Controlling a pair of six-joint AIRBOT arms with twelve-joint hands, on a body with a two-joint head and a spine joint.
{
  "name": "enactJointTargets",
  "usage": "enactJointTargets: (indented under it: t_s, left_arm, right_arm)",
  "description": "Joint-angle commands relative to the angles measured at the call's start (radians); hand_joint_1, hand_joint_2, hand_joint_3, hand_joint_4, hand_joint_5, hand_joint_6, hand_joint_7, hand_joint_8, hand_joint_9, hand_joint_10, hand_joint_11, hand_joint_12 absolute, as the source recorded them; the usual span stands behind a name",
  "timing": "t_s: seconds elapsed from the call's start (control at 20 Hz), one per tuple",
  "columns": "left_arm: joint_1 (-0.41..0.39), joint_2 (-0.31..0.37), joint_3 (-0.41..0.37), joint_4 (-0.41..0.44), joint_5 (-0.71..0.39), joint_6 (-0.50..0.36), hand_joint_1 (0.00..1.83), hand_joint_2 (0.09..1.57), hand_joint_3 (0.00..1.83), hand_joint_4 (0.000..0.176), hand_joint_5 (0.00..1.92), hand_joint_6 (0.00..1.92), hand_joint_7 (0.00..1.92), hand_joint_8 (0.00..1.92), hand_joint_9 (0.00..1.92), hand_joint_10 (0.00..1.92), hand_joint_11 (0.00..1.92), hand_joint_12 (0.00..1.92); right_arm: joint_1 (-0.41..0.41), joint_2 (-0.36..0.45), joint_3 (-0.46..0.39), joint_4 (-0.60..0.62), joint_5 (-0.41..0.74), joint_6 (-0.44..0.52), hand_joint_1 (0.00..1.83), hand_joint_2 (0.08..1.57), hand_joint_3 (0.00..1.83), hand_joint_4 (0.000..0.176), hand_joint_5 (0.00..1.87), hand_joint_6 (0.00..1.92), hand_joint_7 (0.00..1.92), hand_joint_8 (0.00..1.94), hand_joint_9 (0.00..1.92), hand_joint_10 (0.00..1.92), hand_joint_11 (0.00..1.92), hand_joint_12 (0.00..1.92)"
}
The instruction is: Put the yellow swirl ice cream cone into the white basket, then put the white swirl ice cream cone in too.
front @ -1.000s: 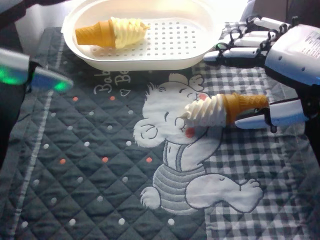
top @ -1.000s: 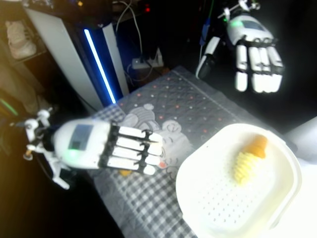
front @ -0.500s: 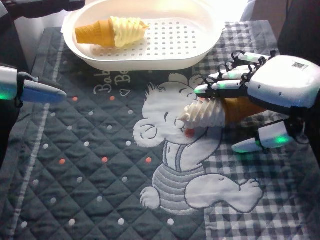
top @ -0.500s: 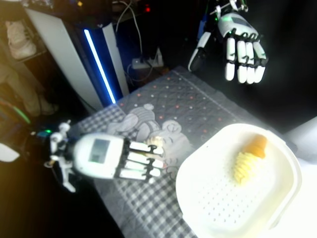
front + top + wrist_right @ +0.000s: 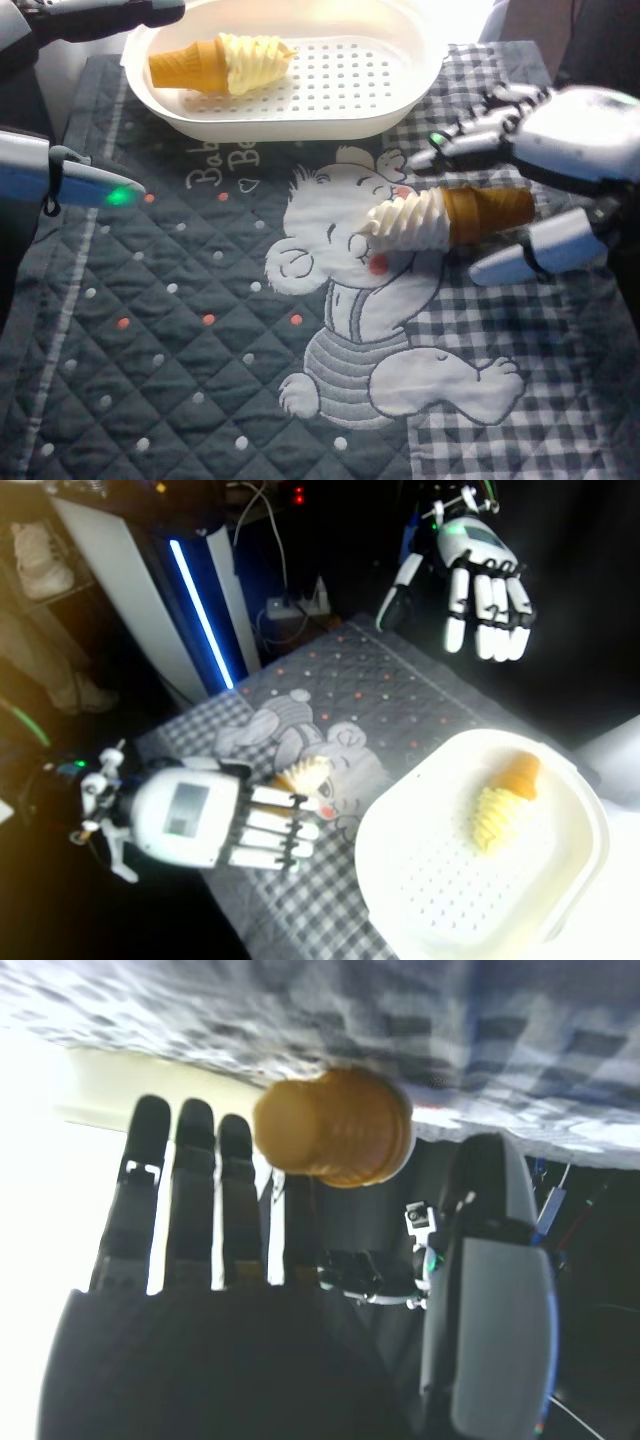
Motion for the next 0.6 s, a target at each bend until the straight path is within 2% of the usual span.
enactJointTargets:
  t_s: [0.0, 0.05, 0.1, 0.2, 0.25, 0.3, 0.4, 0.45, 0.5, 0.55]
  left_arm:
    - [0.004, 0.009, -0.001, -0.021, -0.135, -0.018, 0.72, 0.80, 0.00, 0.137, 0.29, 0.01, 0.26, 0.00, 0.25, 0.00, 0.00, 0.64]
    - [0.028, 0.019, -0.005, -0.037, -0.151, -0.029, 0.73, 0.79, 0.00, 0.138, 0.29, 0.01, 0.26, 0.01, 0.25, 0.00, 0.00, 0.64]
    - [0.040, 0.024, -0.008, -0.045, -0.159, -0.034, 0.73, 0.79, 0.00, 0.133, 0.30, 0.01, 0.26, 0.00, 0.25, 0.00, 0.00, 0.64]
    - [0.037, 0.023, -0.007, -0.045, -0.155, -0.037, 0.74, 0.80, 0.00, 0.134, 0.29, 0.01, 0.26, 0.00, 0.24, 0.00, 0.00, 0.63]
    - [0.038, 0.024, -0.008, -0.045, -0.161, -0.037, 0.73, 0.80, 0.00, 0.126, 0.29, 0.00, 0.26, 0.00, 0.25, 0.00, 0.00, 0.65]
    - [0.043, 0.027, -0.009, -0.046, -0.166, -0.038, 0.73, 0.80, 0.00, 0.122, 0.29, 0.00, 0.27, 0.00, 0.26, 0.00, 0.00, 0.67]
    - [0.051, 0.032, -0.012, -0.050, -0.170, -0.042, 0.73, 0.80, 0.00, 0.121, 0.31, 0.00, 0.28, 0.00, 0.28, 0.01, 0.00, 0.71]
    - [0.052, 0.032, -0.012, -0.051, -0.170, -0.044, 0.69, 0.81, 0.00, 0.134, 0.31, 0.00, 0.28, 0.00, 0.28, 0.00, 0.00, 0.68]
    - [0.052, 0.032, -0.012, -0.051, -0.170, -0.045, 0.71, 0.82, 0.00, 0.122, 0.32, 0.00, 0.29, 0.00, 0.27, 0.00, 0.00, 0.68]
    - [0.052, 0.032, -0.012, -0.051, -0.171, -0.045, 0.71, 0.82, 0.00, 0.122, 0.32, 0.00, 0.29, 0.00, 0.27, 0.00, 0.00, 0.68]
  right_arm:
    - [0.045, -0.025, 0.008, 0.006, 0.094, 0.003, 0.69, 0.90, 0.00, 0.085, 0.38, 0.00, 0.34, 0.00, 0.38, 0.00, 0.04, 0.96]
    - [0.071, -0.050, 0.018, -0.019, 0.084, 0.003, 0.71, 0.90, 0.00, 0.068, 0.38, 0.00, 0.35, 0.00, 0.39, 0.00, 0.06, 0.91]
    - [0.085, -0.068, 0.026, -0.032, 0.081, 0.003, 0.72, 0.90, 0.00, 0.067, 0.38, 0.00, 0.36, 0.00, 0.41, 0.00, 0.11, 0.85]
    - [0.087, -0.075, 0.029, -0.037, 0.068, 0.003, 0.73, 0.89, 0.00, 0.055, 0.39, 0.00, 0.36, 0.00, 0.42, 0.00, 0.12, 0.83]
    - [0.087, -0.074, 0.029, -0.044, 0.053, 0.003, 0.73, 0.89, 0.00, 0.052, 0.40, 0.00, 0.37, 0.00, 0.42, 0.00, 0.09, 0.92]
    - [0.086, -0.074, 0.031, -0.050, 0.040, 0.003, 0.71, 0.89, 0.00, 0.063, 0.38, 0.00, 0.36, 0.00, 0.43, 0.00, 0.06, 0.98]
    - [0.086, -0.073, 0.033, -0.065, 0.019, 0.003, 0.73, 0.89, 0.00, 0.061, 0.38, 0.00, 0.36, 0.00, 0.43, 0.00, 0.06, 1.00]
    - [0.086, -0.073, 0.034, -0.071, 0.013, 0.003, 0.76, 0.90, 0.00, 0.079, 0.37, 0.00, 0.34, 0.00, 0.40, 0.00, 0.03, 1.03]
    - [0.086, -0.073, 0.033, -0.090, -0.002, 0.003, 0.82, 0.89, 0.00, 0.077, 0.38, 0.00, 0.36, 0.00, 0.42, 0.00, 0.03, 1.08]
    - [0.086, -0.073, 0.032, -0.092, -0.004, 0.003, 0.82, 0.89, 0.00, 0.077, 0.38, 0.00, 0.36, 0.00, 0.42, 0.00, 0.03, 1.08]
